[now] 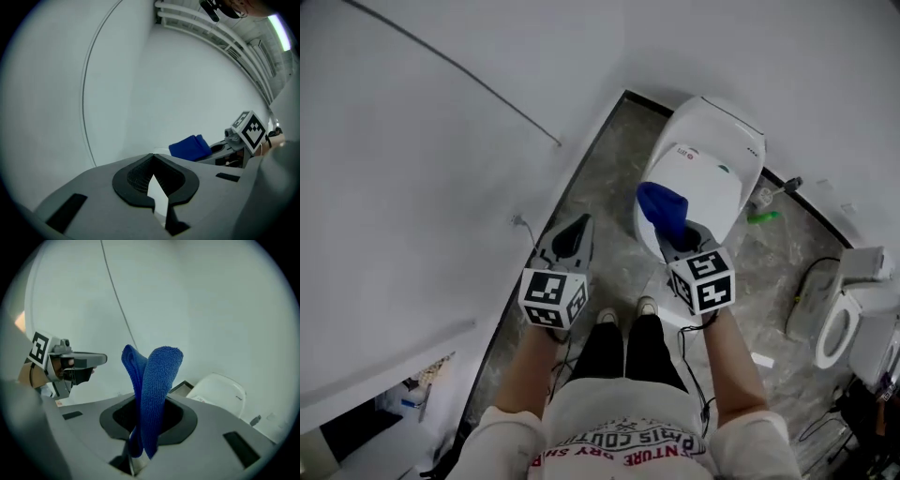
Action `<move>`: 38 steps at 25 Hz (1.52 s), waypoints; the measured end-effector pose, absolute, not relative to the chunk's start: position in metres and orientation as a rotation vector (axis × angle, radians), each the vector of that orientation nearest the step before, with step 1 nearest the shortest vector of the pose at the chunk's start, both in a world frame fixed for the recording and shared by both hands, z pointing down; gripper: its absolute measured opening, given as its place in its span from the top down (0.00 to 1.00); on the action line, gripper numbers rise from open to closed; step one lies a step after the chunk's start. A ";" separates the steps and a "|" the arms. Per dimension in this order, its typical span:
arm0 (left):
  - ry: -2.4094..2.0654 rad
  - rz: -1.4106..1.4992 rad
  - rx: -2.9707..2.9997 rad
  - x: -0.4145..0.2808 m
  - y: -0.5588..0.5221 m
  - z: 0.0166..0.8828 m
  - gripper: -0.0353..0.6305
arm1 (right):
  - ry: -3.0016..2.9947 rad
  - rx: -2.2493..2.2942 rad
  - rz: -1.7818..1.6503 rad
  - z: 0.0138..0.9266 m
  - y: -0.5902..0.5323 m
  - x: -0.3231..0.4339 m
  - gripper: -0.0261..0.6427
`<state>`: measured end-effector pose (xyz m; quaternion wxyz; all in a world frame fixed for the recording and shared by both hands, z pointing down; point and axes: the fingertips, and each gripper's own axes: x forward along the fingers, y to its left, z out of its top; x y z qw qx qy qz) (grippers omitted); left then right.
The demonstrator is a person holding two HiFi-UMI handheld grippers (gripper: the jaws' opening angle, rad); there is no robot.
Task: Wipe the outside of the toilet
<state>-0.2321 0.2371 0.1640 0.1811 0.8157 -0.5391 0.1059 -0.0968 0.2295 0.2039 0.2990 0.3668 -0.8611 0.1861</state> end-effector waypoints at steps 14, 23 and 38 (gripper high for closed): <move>-1.305 0.130 2.634 -0.153 0.272 -0.028 0.94 | -2.105 1.896 0.362 0.006 0.336 0.063 0.84; -1.197 0.114 2.777 -0.103 0.296 -0.065 0.94 | -2.039 2.094 0.279 -0.038 0.376 0.109 0.84; -1.232 0.105 2.783 -0.082 0.304 -0.078 0.94 | -2.041 2.111 0.271 -0.044 0.387 0.136 0.84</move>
